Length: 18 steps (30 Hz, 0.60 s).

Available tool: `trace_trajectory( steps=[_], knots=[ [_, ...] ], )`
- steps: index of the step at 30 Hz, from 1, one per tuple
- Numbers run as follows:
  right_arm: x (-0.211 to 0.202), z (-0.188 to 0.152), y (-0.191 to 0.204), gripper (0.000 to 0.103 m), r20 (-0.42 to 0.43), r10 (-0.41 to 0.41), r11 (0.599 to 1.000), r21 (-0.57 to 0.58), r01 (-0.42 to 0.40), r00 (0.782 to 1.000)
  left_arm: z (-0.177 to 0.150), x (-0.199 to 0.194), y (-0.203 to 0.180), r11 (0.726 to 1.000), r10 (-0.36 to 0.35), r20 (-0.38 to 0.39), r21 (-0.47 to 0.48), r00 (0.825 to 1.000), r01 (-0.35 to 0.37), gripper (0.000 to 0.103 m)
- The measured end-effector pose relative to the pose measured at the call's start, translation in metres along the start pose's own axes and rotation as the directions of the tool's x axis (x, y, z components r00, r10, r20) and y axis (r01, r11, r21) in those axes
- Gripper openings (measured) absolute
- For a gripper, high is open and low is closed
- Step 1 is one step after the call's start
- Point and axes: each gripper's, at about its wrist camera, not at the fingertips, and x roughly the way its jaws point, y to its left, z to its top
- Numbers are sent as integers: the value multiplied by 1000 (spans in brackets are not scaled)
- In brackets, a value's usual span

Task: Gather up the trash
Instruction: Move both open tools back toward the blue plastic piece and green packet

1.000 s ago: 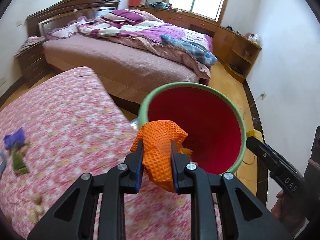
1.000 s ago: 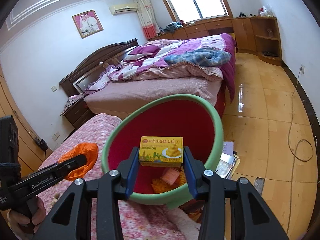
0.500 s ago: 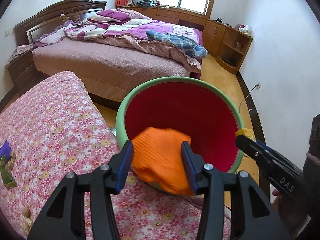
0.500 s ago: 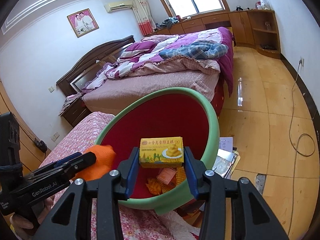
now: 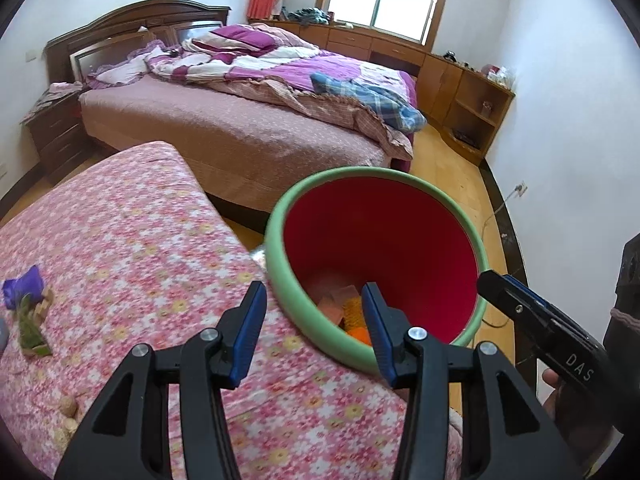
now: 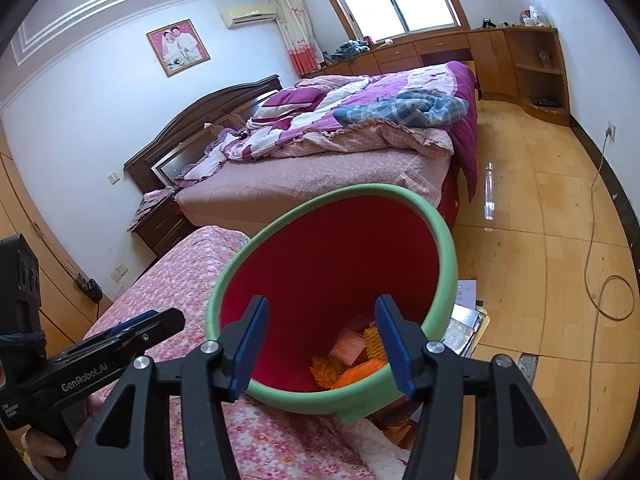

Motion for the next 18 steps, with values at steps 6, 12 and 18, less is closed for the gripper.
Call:
trace_trajectory(
  steps=[6,12,18],
  knots=[
    [-6,0,19,63,0,22,1000,-19,-22,1000,-4,-25,25,998,47,29,-52,998,-45,50],
    [-4,-6,45,66,-28,62,997,-46,-63,998,-8,-56,57,988,117,60,-105,991,-111,50],
    [3,-12,82,66,-75,112,988,-95,-119,991,-16,-84,99,968,192,63,-175,979,-178,50]
  ],
)
